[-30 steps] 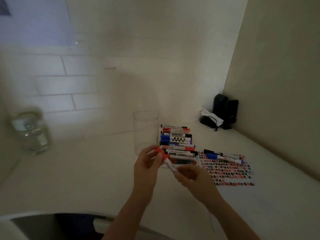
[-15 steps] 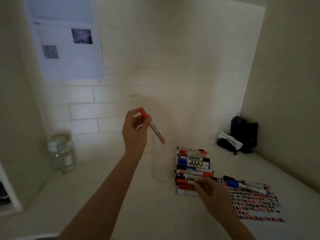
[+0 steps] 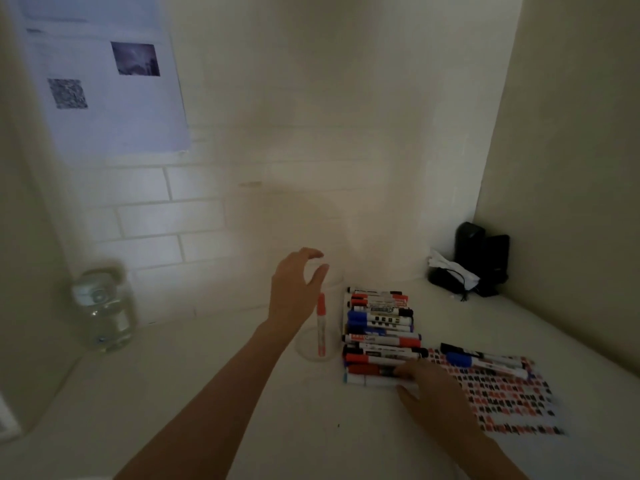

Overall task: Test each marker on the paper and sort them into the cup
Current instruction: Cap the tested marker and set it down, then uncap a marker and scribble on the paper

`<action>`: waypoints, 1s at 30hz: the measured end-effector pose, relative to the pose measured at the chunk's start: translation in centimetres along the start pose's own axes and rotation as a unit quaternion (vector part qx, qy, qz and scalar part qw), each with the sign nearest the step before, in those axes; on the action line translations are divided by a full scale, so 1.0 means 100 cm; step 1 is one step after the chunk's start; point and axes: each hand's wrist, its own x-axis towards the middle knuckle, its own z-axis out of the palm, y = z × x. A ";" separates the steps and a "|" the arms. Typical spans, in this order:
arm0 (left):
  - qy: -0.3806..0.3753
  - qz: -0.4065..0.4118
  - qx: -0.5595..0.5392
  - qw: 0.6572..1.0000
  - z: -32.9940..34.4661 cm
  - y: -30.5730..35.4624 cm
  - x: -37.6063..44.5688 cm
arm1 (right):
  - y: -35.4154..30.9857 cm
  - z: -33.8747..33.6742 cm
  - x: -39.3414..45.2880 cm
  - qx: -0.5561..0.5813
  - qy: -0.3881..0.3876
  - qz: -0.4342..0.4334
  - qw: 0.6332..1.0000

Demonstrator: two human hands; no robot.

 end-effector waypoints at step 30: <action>-0.168 0.158 0.023 0.973 0.068 0.030 -0.140 | -0.011 -0.051 -0.031 0.410 0.031 0.174 0.895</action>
